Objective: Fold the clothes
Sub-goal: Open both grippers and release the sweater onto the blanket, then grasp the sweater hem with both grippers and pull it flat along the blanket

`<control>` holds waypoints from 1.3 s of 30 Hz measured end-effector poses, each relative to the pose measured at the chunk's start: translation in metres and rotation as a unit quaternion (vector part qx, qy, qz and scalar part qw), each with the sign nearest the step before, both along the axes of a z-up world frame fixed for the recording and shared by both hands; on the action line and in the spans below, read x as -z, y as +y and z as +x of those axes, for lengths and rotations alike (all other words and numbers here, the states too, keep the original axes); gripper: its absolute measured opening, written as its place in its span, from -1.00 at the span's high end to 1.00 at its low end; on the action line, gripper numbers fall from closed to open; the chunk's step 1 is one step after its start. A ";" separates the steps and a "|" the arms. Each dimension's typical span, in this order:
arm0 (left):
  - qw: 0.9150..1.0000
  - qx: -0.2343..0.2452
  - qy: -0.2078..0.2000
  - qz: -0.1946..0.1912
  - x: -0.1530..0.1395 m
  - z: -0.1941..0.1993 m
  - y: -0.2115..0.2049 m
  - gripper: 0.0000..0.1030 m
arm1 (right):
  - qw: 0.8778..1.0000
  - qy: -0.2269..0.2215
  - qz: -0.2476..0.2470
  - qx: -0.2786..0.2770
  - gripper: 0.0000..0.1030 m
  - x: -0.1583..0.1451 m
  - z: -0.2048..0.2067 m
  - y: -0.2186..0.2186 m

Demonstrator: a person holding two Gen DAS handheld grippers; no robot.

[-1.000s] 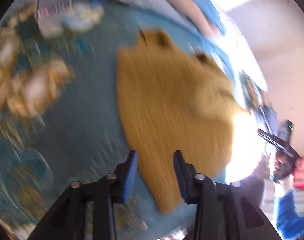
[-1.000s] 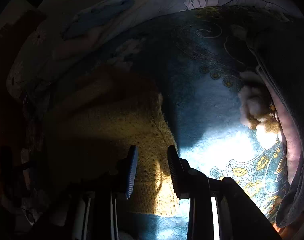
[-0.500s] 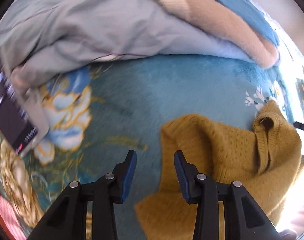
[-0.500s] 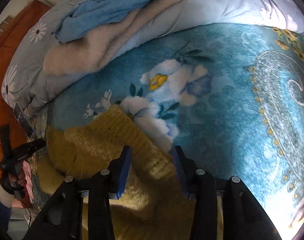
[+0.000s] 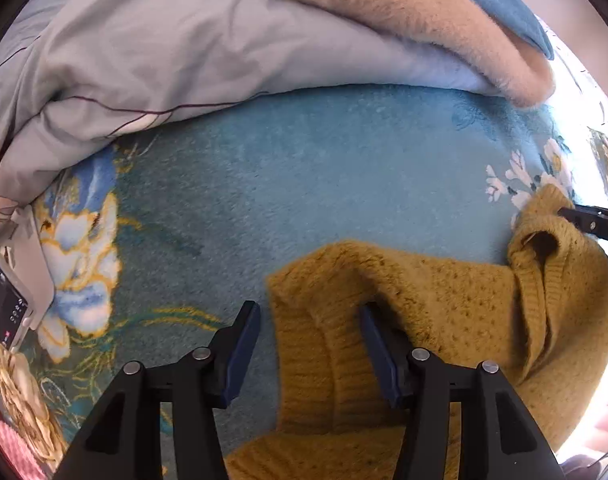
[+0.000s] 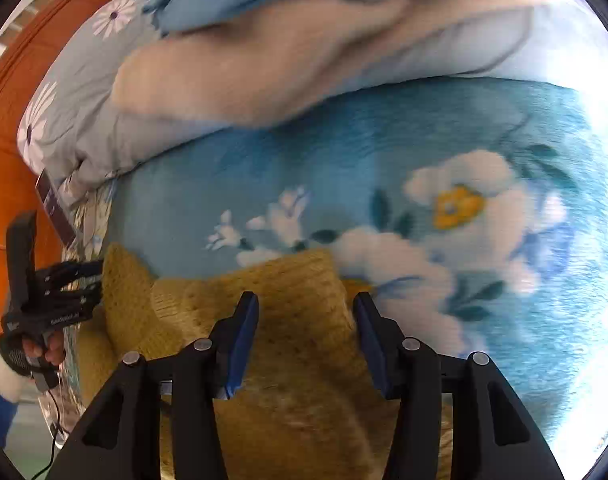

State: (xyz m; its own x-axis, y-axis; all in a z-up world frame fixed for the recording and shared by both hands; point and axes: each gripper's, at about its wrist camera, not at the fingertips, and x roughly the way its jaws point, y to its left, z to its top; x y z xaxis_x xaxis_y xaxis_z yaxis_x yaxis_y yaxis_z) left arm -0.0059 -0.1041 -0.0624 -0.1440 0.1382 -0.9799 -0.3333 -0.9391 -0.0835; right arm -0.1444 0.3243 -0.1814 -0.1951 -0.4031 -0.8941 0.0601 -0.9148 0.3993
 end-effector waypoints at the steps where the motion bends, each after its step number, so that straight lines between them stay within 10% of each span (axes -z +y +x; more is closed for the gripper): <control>1: 1.000 0.004 0.000 0.001 -0.002 0.004 -0.001 -0.04 | 1.000 0.000 0.004 -0.005 0.17 0.000 0.001 -0.003; 4: 1.000 0.008 0.007 0.003 -0.008 0.016 -0.006 0.24 | 1.000 -0.007 0.004 -0.002 0.73 0.001 0.006 -0.001; 7: 1.000 0.003 0.024 0.013 -0.020 0.031 -0.015 0.86 | 1.000 0.003 -0.012 0.016 0.79 -0.007 0.015 0.012; 14: 0.991 -0.052 0.101 0.067 -0.077 0.062 -0.055 0.88 | 0.986 0.105 -0.028 0.129 0.82 -0.068 0.032 0.088; 23: 0.971 -0.084 0.209 0.074 -0.084 -0.151 0.067 0.89 | 0.961 0.208 0.020 0.182 0.82 -0.118 0.020 0.132; 39: 0.973 -0.179 0.148 -0.006 -0.021 -0.234 0.054 0.99 | 0.974 0.133 0.051 0.174 0.51 -0.076 -0.021 0.098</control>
State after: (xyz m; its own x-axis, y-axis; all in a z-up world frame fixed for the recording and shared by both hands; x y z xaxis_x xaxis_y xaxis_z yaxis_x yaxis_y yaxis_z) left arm -0.2395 -0.0503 -0.0416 -0.4565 0.0167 -0.8896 0.0075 -0.9997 -0.0226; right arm -0.1656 0.4223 -0.1052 -0.5340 -0.1827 -0.8255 -0.1715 -0.9327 0.3173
